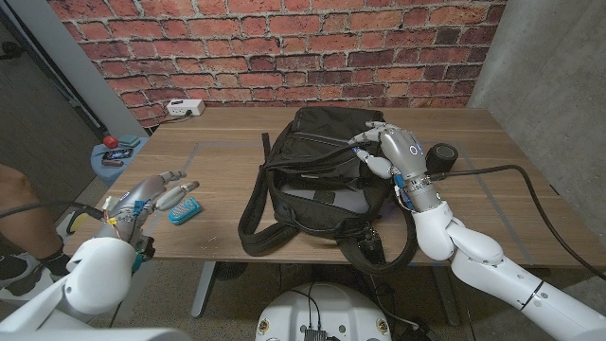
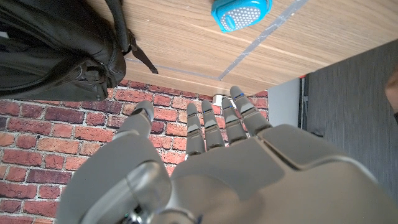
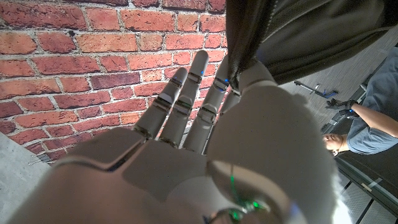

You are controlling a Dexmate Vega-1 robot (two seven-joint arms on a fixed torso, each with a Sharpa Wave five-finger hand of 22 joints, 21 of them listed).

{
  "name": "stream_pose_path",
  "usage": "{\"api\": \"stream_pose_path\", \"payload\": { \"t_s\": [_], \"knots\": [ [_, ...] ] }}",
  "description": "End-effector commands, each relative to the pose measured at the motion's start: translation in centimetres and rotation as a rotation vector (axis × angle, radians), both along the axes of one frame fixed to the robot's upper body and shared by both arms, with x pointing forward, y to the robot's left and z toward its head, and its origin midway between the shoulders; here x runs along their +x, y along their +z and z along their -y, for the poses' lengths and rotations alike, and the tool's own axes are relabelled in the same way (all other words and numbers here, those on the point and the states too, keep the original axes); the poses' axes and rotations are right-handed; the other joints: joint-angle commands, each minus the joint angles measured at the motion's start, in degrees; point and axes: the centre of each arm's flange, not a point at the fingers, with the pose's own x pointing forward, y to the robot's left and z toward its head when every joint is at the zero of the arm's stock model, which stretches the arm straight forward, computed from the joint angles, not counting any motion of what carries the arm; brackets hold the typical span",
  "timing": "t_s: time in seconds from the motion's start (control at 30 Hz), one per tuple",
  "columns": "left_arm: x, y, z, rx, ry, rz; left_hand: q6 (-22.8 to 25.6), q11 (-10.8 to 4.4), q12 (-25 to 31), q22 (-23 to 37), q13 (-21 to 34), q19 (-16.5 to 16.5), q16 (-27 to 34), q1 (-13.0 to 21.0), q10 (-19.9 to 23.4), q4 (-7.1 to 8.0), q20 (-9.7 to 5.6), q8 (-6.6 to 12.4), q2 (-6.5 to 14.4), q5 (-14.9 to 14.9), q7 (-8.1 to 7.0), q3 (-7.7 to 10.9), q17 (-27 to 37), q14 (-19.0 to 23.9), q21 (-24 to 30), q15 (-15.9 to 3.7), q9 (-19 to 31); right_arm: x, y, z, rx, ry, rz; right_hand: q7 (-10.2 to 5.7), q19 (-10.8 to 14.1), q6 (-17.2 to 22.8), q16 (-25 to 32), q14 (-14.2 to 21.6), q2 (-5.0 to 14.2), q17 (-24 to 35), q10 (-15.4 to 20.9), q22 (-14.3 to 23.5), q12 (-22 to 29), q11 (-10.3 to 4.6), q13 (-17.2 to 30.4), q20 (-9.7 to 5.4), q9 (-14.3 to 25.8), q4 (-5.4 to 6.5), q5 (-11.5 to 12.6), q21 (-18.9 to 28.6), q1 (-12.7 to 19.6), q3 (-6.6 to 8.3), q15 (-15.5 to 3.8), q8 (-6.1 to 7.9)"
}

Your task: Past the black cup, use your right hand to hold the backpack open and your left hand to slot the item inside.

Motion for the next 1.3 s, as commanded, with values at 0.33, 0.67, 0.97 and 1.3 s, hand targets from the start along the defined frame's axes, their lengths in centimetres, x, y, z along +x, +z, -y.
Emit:
{"api": "stream_pose_path", "payload": {
  "t_s": [0.33, 0.67, 0.97, 1.3],
  "knots": [
    [0.0, -1.6, -1.0, 0.058, 0.233, 0.012, 1.79, 0.32, 0.51, 0.33, 0.34, 2.92, 1.6, 0.06, 2.15, 0.37, 0.35, 0.0, 0.01, 0.55, 0.36, -0.05, 0.59, 4.84, 1.02, -0.79, 0.1, 0.6, 0.3, -0.3, 0.028, 0.015, -0.007, 0.2, 0.19, 0.62, -0.19, 0.6, 0.28, 0.43, 0.34, 0.32, -0.1, -0.21, 0.2, -6.72, 0.26, 0.14, 0.4, 0.44, 0.91, -0.35, -7.35, 0.38],
    [-0.4, -1.9, -0.9, 0.09, 0.301, 0.009, 2.83, 0.45, 0.69, 0.63, 0.56, 4.76, 2.18, -0.41, 3.3, 0.64, 0.38, 0.12, -0.14, 0.75, 0.7, -0.18, 0.95, 7.32, 1.74, -1.34, 0.11, 1.2, 0.7, -0.2, 0.04, 0.029, -0.002, 0.28, 0.17, 0.7, -0.33, 0.76, 0.38, 0.56, 0.48, 0.32, -0.13, -0.2, 0.27, -6.73, 0.26, 0.25, 0.43, 0.43, 1.06, -0.66, -7.35, 0.31],
    [-0.5, -1.8, -1.0, 0.108, 0.345, -0.001, 3.07, 0.67, 0.79, 0.76, 0.69, 4.98, 2.18, -0.17, 3.79, 0.38, 0.41, 0.08, -0.36, 0.82, 0.57, -0.18, 1.01, 7.79, 1.86, -1.43, 0.12, 1.8, 1.1, -0.1, 0.039, 0.049, -0.006, 0.37, 0.2, 0.72, -0.47, 0.89, 0.44, 0.68, 0.5, 0.32, -0.17, -0.15, 0.37, -6.79, 0.26, 0.28, 0.46, 0.45, 1.27, -0.89, -7.36, 0.24],
    [-0.9, -1.6, -0.6, 0.122, 0.421, -0.014, 3.11, 0.76, 0.71, 0.85, 0.78, 5.13, 2.36, -0.15, 3.8, 0.39, 0.38, 0.0, -0.42, 0.81, 0.63, -0.37, 1.16, 8.34, 1.94, -1.41, 0.13, 2.5, 1.5, -0.1, 0.057, 0.078, -0.01, 0.21, 0.21, 0.74, -0.64, 0.98, 0.48, 0.76, 0.56, 0.32, -0.24, -0.16, 0.4, -6.78, 0.26, 0.32, 0.48, 0.46, 1.43, -1.14, -7.35, 0.16]
  ]
}}
